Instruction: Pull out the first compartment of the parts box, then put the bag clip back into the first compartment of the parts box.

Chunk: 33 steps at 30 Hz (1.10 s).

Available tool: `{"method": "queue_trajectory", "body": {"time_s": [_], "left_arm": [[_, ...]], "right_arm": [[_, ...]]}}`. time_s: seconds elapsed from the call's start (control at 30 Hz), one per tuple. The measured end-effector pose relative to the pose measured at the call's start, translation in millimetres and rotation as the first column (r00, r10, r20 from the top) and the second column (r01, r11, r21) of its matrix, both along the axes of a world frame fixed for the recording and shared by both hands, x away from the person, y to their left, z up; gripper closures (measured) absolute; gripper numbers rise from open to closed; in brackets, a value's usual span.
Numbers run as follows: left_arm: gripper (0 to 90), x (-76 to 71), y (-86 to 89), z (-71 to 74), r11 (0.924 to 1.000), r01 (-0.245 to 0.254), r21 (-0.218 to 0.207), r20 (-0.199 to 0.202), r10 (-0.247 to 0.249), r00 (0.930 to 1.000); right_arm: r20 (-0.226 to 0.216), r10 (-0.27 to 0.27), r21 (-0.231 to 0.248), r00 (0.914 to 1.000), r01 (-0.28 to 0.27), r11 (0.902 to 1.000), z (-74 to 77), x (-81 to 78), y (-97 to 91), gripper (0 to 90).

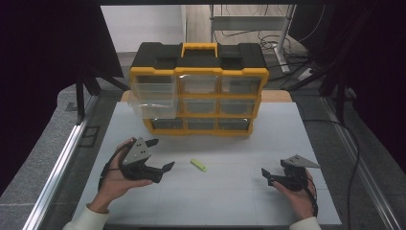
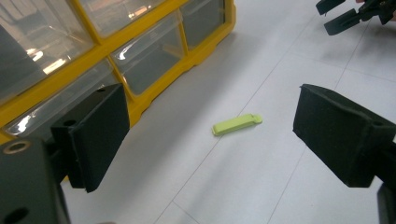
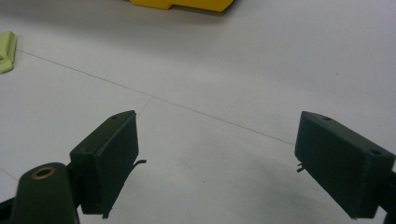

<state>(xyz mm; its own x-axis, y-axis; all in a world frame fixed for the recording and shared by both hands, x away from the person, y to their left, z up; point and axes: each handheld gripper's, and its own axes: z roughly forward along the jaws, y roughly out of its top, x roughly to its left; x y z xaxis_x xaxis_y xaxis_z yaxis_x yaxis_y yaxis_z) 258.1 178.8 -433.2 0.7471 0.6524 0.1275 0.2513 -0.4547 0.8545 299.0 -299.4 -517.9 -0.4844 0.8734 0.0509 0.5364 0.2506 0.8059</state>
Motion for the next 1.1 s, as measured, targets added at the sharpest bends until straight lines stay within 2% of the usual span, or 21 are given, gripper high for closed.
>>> {"method": "queue_trajectory", "body": {"time_s": [0.4,0.63,0.97,1.1], "left_arm": [[11.0,1.8,-4.3,-2.1,1.0,0.004,0.006,-0.002,-0.004,1.0],[11.0,5.6,-12.2,-9.3,0.9994,0.029,0.016,-0.029,-0.029,0.9992],[11.5,11.0,-17.3,-14.5,0.999,0.042,-0.017,-0.074,-0.043,0.9964],[11.4,12.2,-21.4,-16.3,0.9987,0.051,-0.005,-0.075,-0.052,0.9958]], "right_arm": [[0.003,0.005,-0.002,1.0,-0.005,1.0,0.4,-0.8,-0.9,13.6],[0.004,0.002,0.0,1.0,-0.002,1.0,0.7,-1.2,-1.5,13.7],[0.003,0.005,0.008,1.0,-0.005,1.0,0.8,2.6,-1.5,13.9],[0.007,0.011,0.006,0.9999,-0.011,0.9999,1.4,3.8,-0.3,13.9]]}}
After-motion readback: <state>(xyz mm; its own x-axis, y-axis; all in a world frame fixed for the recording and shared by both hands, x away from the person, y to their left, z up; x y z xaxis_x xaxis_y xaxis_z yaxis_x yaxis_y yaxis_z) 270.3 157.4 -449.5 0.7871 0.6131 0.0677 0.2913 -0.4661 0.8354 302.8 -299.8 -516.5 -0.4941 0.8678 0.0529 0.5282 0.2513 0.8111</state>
